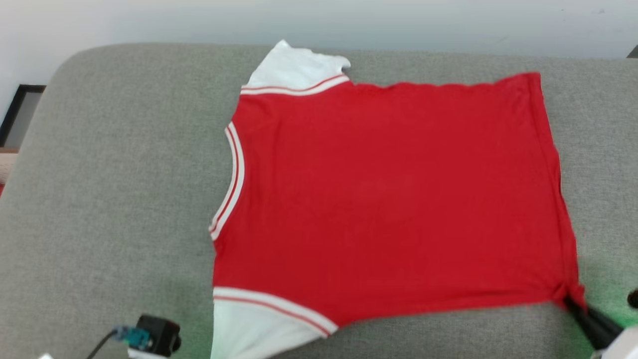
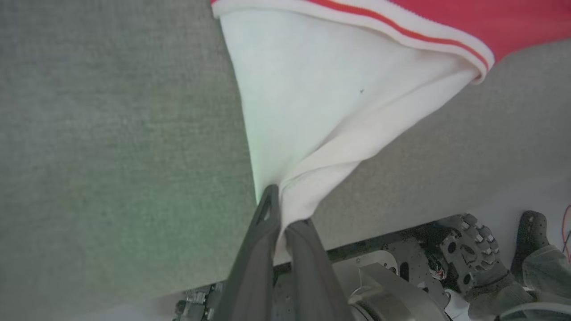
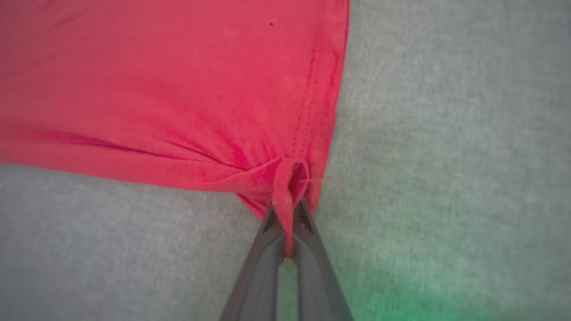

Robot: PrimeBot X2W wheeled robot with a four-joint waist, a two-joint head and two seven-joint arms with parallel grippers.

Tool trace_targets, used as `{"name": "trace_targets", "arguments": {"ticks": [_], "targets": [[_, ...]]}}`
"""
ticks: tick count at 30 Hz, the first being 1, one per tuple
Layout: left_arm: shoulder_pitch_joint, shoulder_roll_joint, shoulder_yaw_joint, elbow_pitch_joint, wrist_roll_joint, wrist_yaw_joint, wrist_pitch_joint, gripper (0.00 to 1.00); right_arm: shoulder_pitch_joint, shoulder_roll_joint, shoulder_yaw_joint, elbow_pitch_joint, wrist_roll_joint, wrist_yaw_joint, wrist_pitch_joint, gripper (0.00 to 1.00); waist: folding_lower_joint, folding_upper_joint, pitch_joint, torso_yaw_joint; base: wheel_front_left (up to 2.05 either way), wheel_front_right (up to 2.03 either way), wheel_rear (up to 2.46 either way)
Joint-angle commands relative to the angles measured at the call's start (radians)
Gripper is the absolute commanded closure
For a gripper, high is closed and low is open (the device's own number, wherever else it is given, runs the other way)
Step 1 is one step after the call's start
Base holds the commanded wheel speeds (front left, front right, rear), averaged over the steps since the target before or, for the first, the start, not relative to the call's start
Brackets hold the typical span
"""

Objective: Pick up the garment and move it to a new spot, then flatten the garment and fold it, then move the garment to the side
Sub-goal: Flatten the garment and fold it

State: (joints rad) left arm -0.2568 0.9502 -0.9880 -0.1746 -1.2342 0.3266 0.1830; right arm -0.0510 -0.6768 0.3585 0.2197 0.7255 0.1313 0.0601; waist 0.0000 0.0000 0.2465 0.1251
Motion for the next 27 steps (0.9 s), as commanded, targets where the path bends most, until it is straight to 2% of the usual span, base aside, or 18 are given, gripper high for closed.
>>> {"name": "trace_targets", "arguments": {"ticks": [1, 7, 13, 16, 19, 24, 27], "targets": [[0.028, 0.016, 0.001, -0.014, -0.011, 0.02, -0.001, 1.0, 0.106, 0.028, 0.015, 0.012, -0.026, -0.001, 0.064, 1.0, 0.0, 0.0, 0.001, -0.003, 0.0, 0.0, 0.0], [0.049, 0.076, 0.023, -0.098, -0.012, 0.082, -0.016, 1.0, 0.24, 0.102, -0.109, -0.146, -0.067, 0.0, 0.155, 1.0, 0.0, 0.0, 0.009, -0.016, 0.0, 0.0, 0.0], [-0.064, 0.161, 0.071, -0.176, 0.061, 0.09, 0.019, 1.0, 0.236, 0.13, -0.212, -0.31, -0.122, 0.0, 0.216, 1.0, 0.0, 0.0, 0.015, -0.036, 0.0, 0.0, 0.0], [-0.154, 0.196, 0.096, -0.195, 0.107, 0.068, 0.066, 1.0, 0.178, 0.129, -0.239, -0.366, -0.136, -0.001, 0.267, 1.0, 0.0, 0.0, 0.022, -0.049, 0.0, 0.0, 0.0], [-0.254, 0.202, 0.112, -0.186, 0.153, 0.028, 0.123, 1.0, 0.11, 0.117, -0.243, -0.392, -0.147, -0.001, 0.313, 1.0, 0.0, 0.0, 0.034, -0.059, 0.0, 0.0, 0.0], [-0.412, 0.141, 0.126, -0.1, 0.194, -0.07, 0.2, 1.0, -0.047, 0.102, -0.214, -0.366, -0.154, -0.001, 0.355, 1.0, 0.0, 0.0, 0.065, -0.074, 0.0, 0.0, 0.0], [-0.497, 0.075, 0.121, -0.008, 0.211, -0.132, 0.228, 1.0, -0.141, 0.091, -0.182, -0.316, -0.154, -0.001, 0.369, 1.0, 0.0, 0.0, 0.084, -0.074, 0.0, 0.0, 0.0]]}}
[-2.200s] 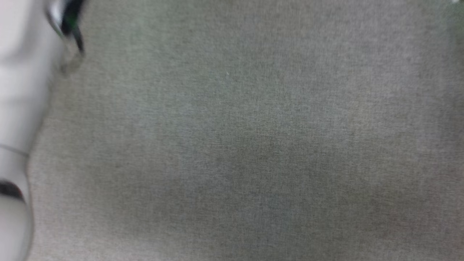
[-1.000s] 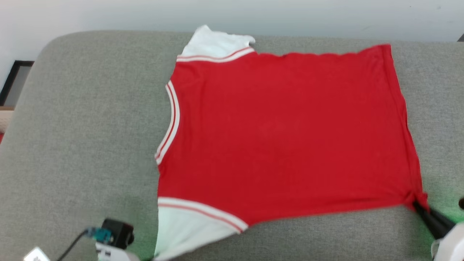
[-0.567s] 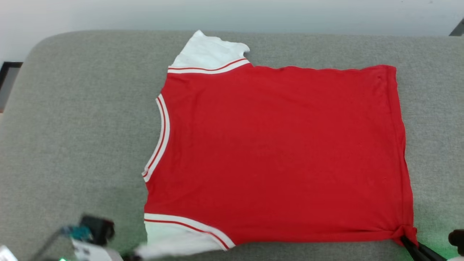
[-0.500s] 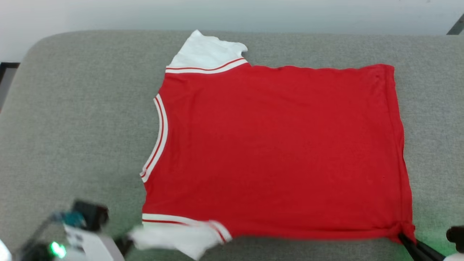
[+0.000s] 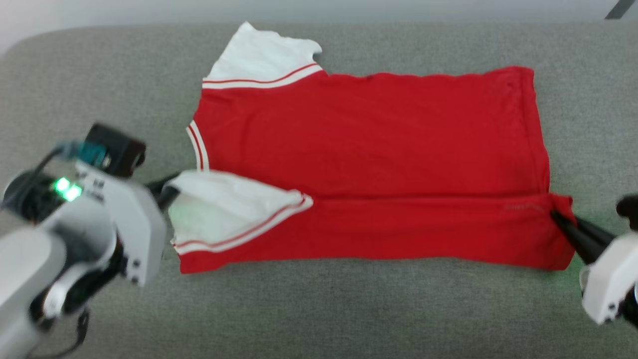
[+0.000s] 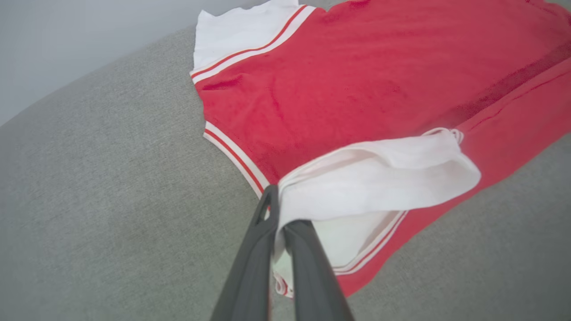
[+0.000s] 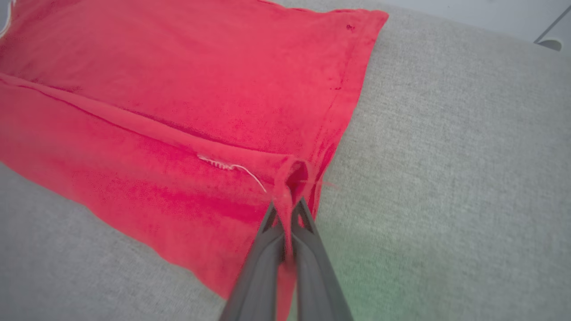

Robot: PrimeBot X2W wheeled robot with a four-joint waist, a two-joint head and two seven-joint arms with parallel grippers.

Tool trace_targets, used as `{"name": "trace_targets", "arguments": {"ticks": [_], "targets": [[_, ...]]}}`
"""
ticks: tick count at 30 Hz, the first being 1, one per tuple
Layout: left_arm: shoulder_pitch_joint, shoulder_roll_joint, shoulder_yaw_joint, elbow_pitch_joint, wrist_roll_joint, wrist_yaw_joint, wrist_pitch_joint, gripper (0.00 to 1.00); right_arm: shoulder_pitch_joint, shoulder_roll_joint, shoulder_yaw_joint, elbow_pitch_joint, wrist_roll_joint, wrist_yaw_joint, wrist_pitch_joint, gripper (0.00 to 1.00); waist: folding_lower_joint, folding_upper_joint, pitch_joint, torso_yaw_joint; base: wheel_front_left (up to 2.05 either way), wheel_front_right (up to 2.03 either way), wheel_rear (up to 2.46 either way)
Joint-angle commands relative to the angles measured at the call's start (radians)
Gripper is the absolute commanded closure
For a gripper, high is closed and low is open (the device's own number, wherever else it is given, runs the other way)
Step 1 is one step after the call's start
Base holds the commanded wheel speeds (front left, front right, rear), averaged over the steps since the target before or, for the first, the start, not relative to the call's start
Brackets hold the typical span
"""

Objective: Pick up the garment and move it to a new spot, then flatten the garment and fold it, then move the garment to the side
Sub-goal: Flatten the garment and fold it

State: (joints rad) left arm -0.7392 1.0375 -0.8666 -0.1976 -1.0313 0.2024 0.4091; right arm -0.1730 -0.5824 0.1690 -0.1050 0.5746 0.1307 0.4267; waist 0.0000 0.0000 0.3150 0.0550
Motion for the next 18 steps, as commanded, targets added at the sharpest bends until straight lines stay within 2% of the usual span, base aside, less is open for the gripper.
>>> {"name": "trace_targets", "arguments": {"ticks": [1, 6, 11, 18], "targets": [[-0.04, -0.034, -0.007, 0.051, 0.016, -0.03, 0.012, 1.0, -0.049, -0.009, 0.022, 0.03, -0.004, 0.0, 0.005, 1.0, 0.0, 0.0, 0.02, -0.005, 0.0, 0.0, 0.0], [-0.13, -0.146, -0.035, 0.233, 0.02, -0.116, 0.047, 1.0, -0.177, -0.02, 0.094, 0.142, 0.011, 0.0, 0.016, 1.0, 0.0, 0.0, 0.045, -0.005, 0.0, 0.0, 0.0], [-0.173, -0.239, -0.064, 0.414, 0.0, -0.175, 0.08, 1.0, -0.259, -0.013, 0.169, 0.26, 0.048, 0.0, 0.034, 1.0, 0.0, 0.0, 0.059, -0.002, 0.0, 0.0, 0.0], [-0.194, -0.335, -0.092, 0.637, -0.037, -0.226, 0.129, 1.0, -0.324, -0.01, 0.259, 0.374, 0.096, -0.001, 0.042, 1.0, 0.0, 0.0, 0.073, 0.005, 0.0, 0.0, 0.0]]}}
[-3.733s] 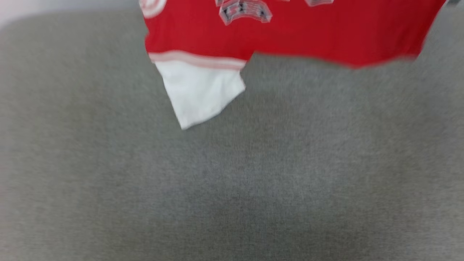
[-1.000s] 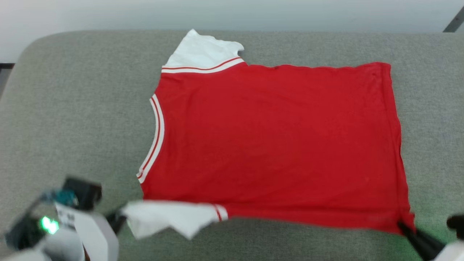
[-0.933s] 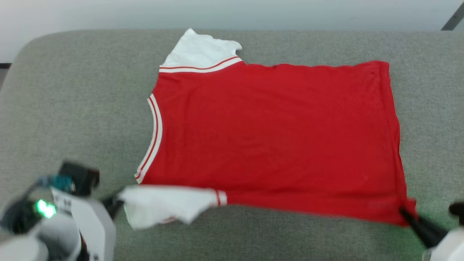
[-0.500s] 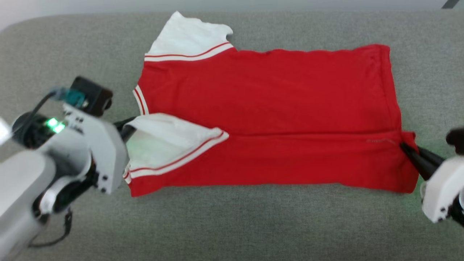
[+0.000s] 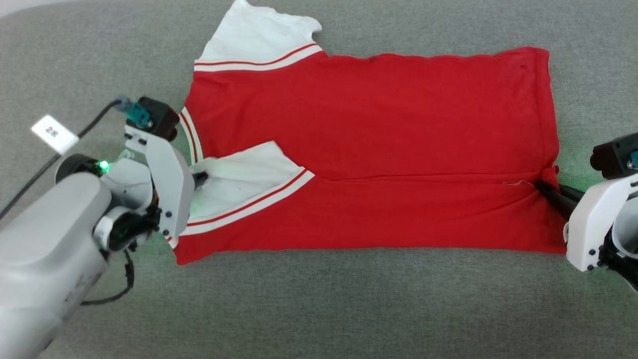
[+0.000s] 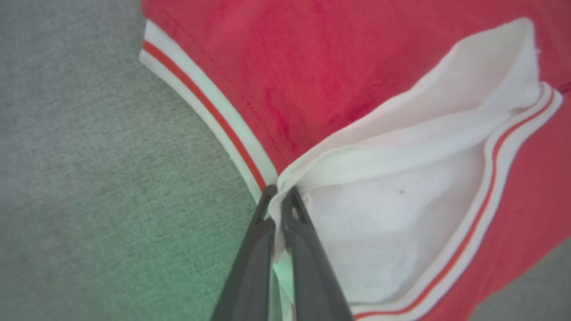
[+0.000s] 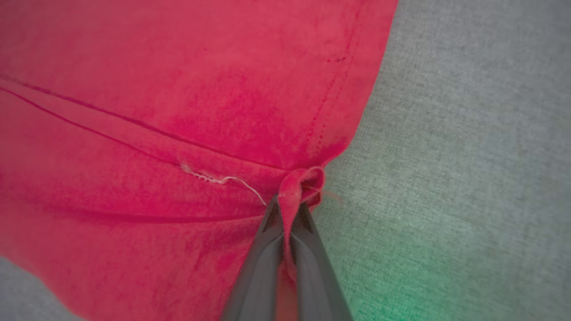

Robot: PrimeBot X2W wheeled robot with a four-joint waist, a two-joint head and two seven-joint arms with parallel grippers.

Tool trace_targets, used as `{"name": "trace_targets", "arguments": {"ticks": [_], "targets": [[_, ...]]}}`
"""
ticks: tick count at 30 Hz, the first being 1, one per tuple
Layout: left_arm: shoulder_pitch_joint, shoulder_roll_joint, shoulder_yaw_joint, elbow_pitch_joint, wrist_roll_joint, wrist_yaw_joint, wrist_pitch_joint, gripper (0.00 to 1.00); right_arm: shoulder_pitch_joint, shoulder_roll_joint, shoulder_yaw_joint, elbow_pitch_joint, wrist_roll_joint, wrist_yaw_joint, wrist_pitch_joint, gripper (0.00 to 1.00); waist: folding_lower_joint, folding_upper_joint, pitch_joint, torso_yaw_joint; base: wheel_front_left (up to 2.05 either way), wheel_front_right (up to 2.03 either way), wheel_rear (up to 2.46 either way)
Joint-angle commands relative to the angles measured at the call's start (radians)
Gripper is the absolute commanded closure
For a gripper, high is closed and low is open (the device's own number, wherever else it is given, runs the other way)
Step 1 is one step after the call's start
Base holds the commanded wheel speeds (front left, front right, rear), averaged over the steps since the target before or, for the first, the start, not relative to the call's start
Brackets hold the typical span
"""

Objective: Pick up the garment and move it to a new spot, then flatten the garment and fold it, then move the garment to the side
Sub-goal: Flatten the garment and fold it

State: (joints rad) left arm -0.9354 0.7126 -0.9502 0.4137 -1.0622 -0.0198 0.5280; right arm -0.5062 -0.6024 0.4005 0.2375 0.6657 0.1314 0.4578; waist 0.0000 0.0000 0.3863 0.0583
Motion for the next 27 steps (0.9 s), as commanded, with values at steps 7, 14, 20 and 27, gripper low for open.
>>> {"name": "trace_targets", "arguments": {"ticks": [7, 14, 20, 27], "targets": [[-0.014, -0.071, -0.02, 0.172, -0.029, -0.031, 0.035, 0.88, -0.037, 0.002, 0.085, 0.086, 0.043, -0.001, 0.009, 1.0, 0.0, 0.0, -0.002, 0.002, 0.0, 0.0, 0.0], [-0.046, -0.096, -0.008, 0.225, -0.035, -0.03, 0.031, 0.0, -0.065, -0.008, 0.11, 0.119, 0.059, -0.002, 0.028, 0.03, 0.0, 0.0, -0.036, 0.004, 0.0, 0.0, 0.0], [-0.057, -0.091, -0.007, 0.216, -0.02, -0.026, 0.013, 0.0, -0.082, -0.012, 0.099, 0.118, 0.056, -0.001, 0.013, 0.0, 0.0, 0.0, -0.085, 0.01, 0.0, 0.0, 0.0], [-0.035, -0.068, 0.001, 0.174, -0.031, 0.002, 0.011, 0.0, -0.062, -0.01, 0.063, 0.089, 0.044, -0.001, -0.027, 0.0, 0.0, 0.0, -0.139, 0.015, 0.0, 0.0, 0.0]]}}
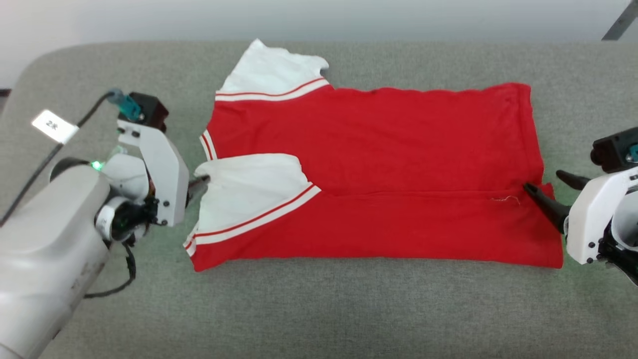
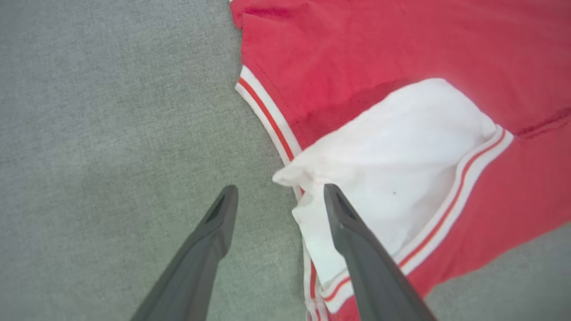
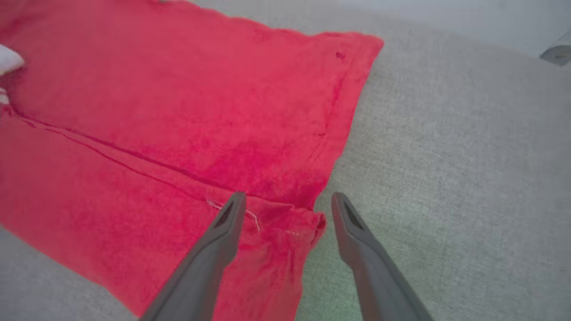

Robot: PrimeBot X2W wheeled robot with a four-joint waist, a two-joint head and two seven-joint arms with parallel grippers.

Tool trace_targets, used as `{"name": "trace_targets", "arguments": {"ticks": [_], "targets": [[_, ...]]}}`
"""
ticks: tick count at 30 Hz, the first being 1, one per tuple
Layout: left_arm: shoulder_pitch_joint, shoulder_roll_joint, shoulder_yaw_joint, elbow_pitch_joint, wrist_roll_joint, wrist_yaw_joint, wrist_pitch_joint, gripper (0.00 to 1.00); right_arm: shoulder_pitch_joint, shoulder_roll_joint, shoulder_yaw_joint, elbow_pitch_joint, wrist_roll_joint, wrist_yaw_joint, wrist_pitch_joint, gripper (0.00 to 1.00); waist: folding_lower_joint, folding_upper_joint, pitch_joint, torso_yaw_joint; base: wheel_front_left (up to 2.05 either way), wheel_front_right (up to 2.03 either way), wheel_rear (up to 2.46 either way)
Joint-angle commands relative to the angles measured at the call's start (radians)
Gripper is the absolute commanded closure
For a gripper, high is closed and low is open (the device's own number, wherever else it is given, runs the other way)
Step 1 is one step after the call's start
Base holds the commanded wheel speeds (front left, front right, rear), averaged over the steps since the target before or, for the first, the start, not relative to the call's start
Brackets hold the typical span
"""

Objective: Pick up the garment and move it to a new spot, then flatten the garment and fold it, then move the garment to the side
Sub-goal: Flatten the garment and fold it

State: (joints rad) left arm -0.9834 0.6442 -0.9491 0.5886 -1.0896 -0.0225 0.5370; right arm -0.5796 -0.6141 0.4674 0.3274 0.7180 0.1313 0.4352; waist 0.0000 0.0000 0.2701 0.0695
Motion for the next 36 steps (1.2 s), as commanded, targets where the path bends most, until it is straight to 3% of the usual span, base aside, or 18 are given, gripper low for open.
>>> {"name": "trace_targets", "arguments": {"ticks": [1, 10, 20, 28, 36], "targets": [[0.018, 0.007, -0.001, -0.015, -0.006, 0.01, 0.008, 0.0, 0.019, 0.004, -0.019, -0.01, -0.012, -0.001, -0.018, 0.0, 0.0, 0.0, -0.031, 0.005, 0.0, 0.0, 0.0], [0.12, 0.074, -0.006, -0.188, -0.076, 0.103, 0.118, 0.0, 0.162, 0.066, -0.207, -0.105, -0.1, -0.001, -0.137, 0.0, 0.0, 0.0, -0.09, -0.001, 0.0, 0.0, 0.0], [0.223, 0.138, -0.015, -0.273, -0.136, 0.19, 0.194, 0.0, 0.371, 0.222, -0.436, -0.288, -0.223, -0.001, -0.13, 0.0, 0.0, 0.0, -0.109, -0.048, 0.0, 0.0, 0.0], [0.27, 0.118, -0.003, -0.193, -0.163, 0.178, 0.149, 0.0, 0.492, 0.322, -0.523, -0.418, -0.263, -0.001, -0.074, 0.0, 0.0, 0.0, -0.097, -0.087, 0.0, 0.0, 0.0], [0.276, 0.057, -0.011, -0.077, -0.172, 0.136, 0.123, 0.0, 0.552, 0.351, -0.551, -0.496, -0.274, -0.001, 0.013, 0.0, 0.0, 0.0, -0.086, -0.098, 0.0, 0.0, 0.0]]}}
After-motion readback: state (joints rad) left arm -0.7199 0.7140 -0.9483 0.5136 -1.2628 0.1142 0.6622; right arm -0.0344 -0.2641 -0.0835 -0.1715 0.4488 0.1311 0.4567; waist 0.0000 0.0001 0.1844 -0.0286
